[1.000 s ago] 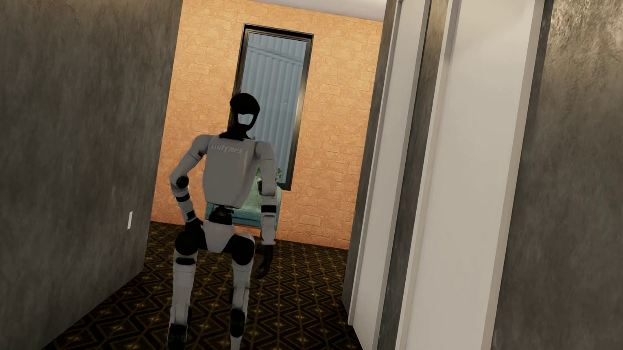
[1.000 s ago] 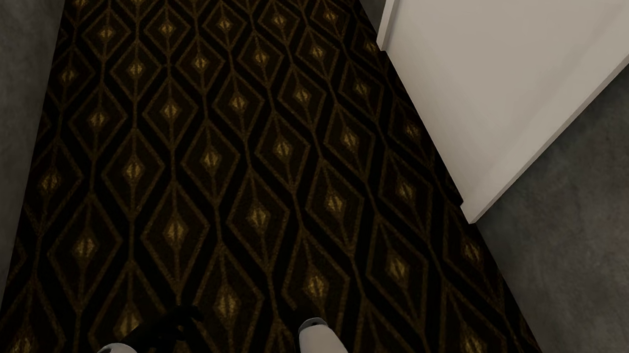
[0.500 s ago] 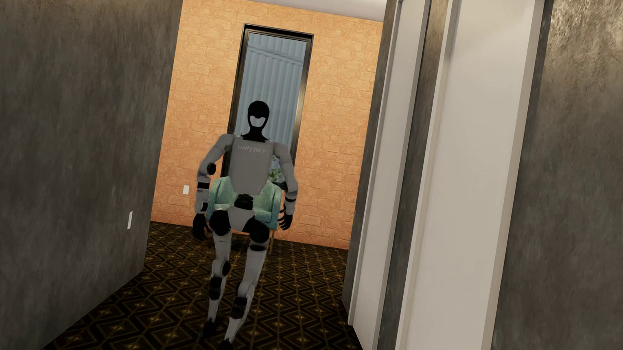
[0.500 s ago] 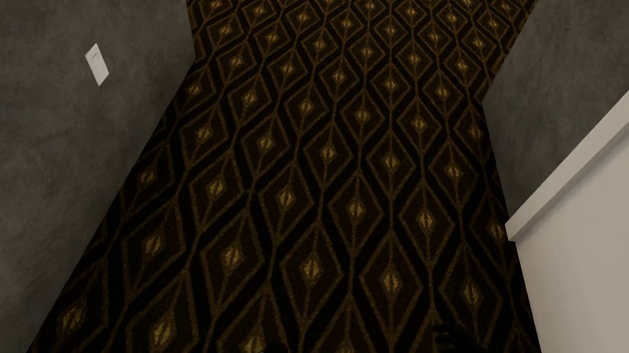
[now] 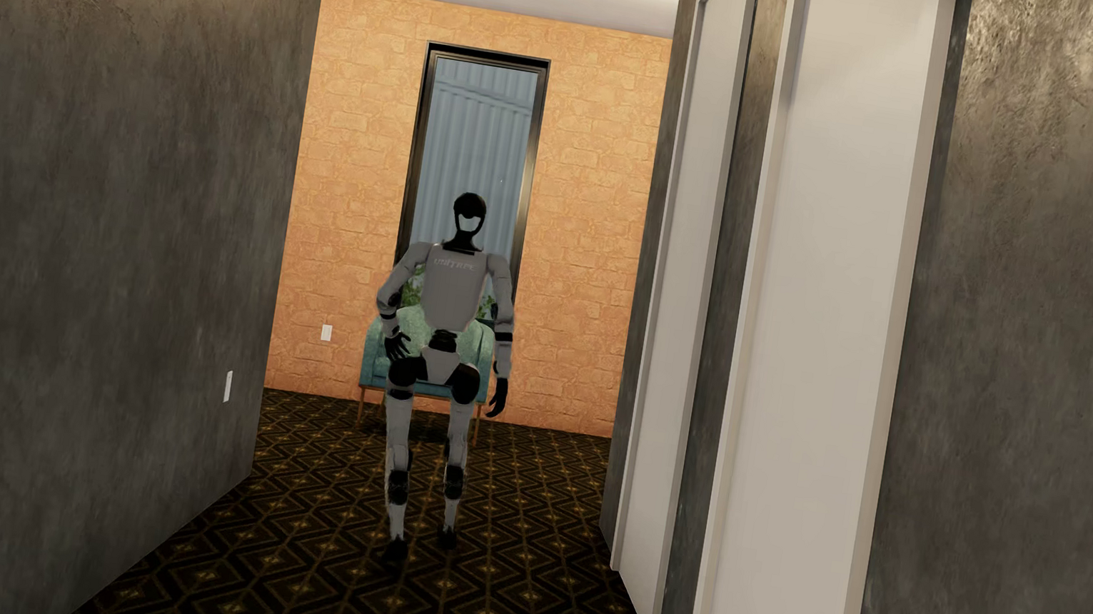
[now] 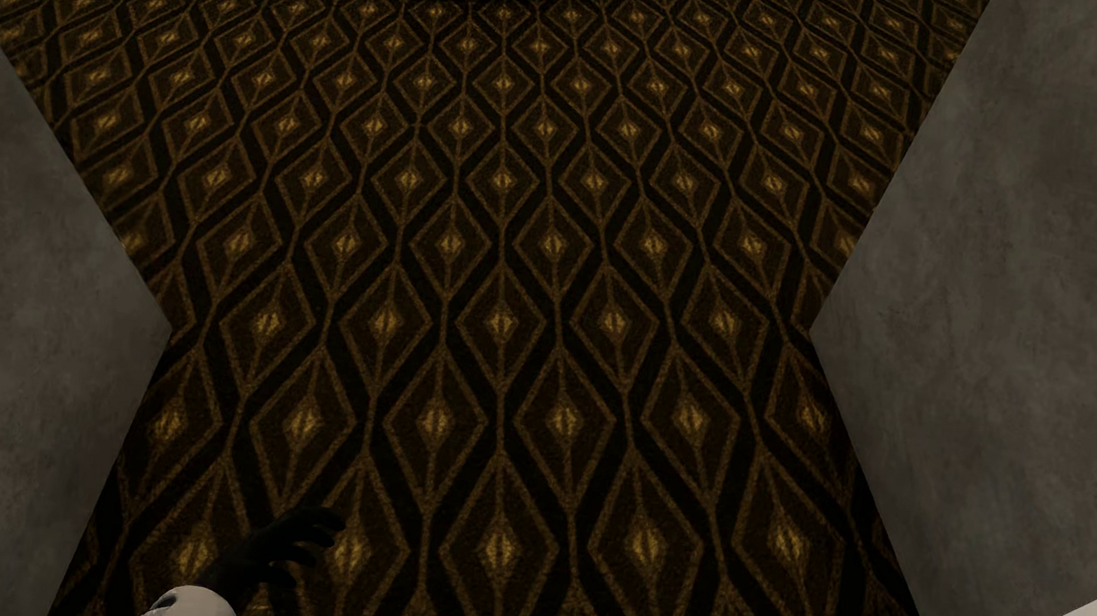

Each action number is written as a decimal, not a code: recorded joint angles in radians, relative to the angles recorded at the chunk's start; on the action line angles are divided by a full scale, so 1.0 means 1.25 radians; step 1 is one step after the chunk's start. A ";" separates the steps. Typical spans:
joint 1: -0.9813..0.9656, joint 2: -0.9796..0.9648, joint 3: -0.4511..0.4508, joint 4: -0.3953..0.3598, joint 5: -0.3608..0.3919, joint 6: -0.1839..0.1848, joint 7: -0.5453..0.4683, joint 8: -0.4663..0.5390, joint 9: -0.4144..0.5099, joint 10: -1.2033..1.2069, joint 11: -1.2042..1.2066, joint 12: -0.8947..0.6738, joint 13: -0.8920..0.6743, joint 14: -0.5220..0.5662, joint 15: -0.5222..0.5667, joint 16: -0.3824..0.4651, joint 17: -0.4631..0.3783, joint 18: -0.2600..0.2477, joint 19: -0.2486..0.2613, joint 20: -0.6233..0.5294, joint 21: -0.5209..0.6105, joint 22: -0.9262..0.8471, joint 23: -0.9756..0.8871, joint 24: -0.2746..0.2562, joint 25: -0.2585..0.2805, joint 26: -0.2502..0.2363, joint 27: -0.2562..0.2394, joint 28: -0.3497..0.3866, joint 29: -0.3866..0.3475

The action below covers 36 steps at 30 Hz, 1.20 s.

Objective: Move towards the armchair

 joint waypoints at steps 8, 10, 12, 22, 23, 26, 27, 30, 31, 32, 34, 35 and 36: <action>-0.253 0.191 0.106 0.077 0.141 0.021 0.000 0.000 0.025 0.756 0.315 0.075 -0.082 0.376 -0.102 -0.062 0.011 0.000 0.000 -0.159 -0.009 0.246 -0.043 0.000 0.000 0.000 0.000 0.000 0.000; -0.389 0.353 0.215 0.033 0.139 -0.016 0.000 0.000 0.036 0.630 0.215 0.151 -0.135 0.426 -0.091 -0.085 0.024 0.000 0.000 -0.204 -0.052 0.351 -0.201 0.000 0.000 0.000 0.000 0.000 0.000; -0.488 0.477 0.308 0.015 0.112 -0.041 0.000 0.000 0.036 0.311 0.146 0.213 -0.201 0.512 -0.088 -0.074 0.021 0.000 0.000 -0.316 -0.086 0.417 -0.359 0.000 0.000 0.000 0.000 0.000 0.000; -0.530 0.470 0.416 -0.105 -0.045 -0.101 0.000 0.000 0.028 0.213 0.709 0.292 -0.253 0.422 0.169 -0.063 0.030 0.000 0.000 -0.347 -0.110 0.488 -0.292 0.000 0.000 0.000 0.000 0.000 0.000; -0.447 0.392 0.376 -0.120 -0.036 -0.096 0.000 0.000 0.039 0.181 0.787 0.250 -0.254 0.372 0.048 -0.063 0.035 0.000 0.000 -0.336 -0.053 0.458 -0.213 0.000 0.000 0.000 0.000 0.000 0.000; -0.221 0.216 0.205 -0.073 0.029 -0.039 0.000 0.000 0.035 0.074 0.652 0.133 -0.175 0.201 -0.101 -0.055 0.027 0.000 0.000 -0.256 0.030 0.308 -0.083 0.000 0.000 0.000 0.000 0.000 0.000; -0.165 0.187 0.152 -0.054 0.031 -0.026 0.000 0.000 0.033 0.048 0.509 0.090 -0.143 0.154 -0.083 -0.048 0.020 0.000 0.000 -0.229 0.044 0.254 -0.059 0.000 0.000 0.000 0.000 0.000 0.000; -0.077 0.113 0.067 -0.027 0.007 -0.014 0.000 0.000 0.001 0.012 0.010 -0.032 -0.072 0.036 0.112 -0.041 0.013 0.000 0.000 -0.103 0.042 0.125 -0.021 0.000 0.000 0.000 0.000 0.000 0.000; -0.054 0.082 0.063 -0.012 0.002 -0.012 0.000 0.000 -0.010 0.021 -0.164 -0.059 -0.052 0.007 0.245 -0.035 0.012 0.000 0.000 -0.074 0.047 0.094 -0.019 0.000 0.000 0.000 0.000 0.000 0.000; -0.024 0.051 0.058 0.000 0.003 -0.012 0.000 0.000 -0.012 0.038 -0.082 -0.068 -0.038 -0.003 0.158 -0.030 0.013 0.000 0.000 -0.047 0.051 0.056 -0.016 0.000 0.000 0.000 0.000 0.000 0.000; 0.020 0.017 0.035 0.021 0.005 -0.008 0.000 0.000 -0.025 0.129 0.208 -0.031 -0.027 0.057 0.060 -0.046 0.014 0.000 0.000 0.004 0.063 0.022 0.001 0.000 0.000 0.000 0.000 0.000 0.000; 0.025 0.029 0.027 0.048 0.023 0.011 0.000 0.000 -0.027 0.217 0.285 -0.006 -0.024 0.153 0.081 -0.065 0.016 0.000 0.000 0.001 0.036 0.058 0.011 0.000 0.000 0.000 0.000 0.000 0.000; 0.004 0.069 0.032 0.070 0.058 0.027 0.000 0.000 -0.022 0.342 0.327 0.026 -0.032 0.278 0.053 -0.086 0.014 0.000 0.000 -0.021 0.019 0.110 0.011 0.000 0.000 0.000 0.000 0.000 0.000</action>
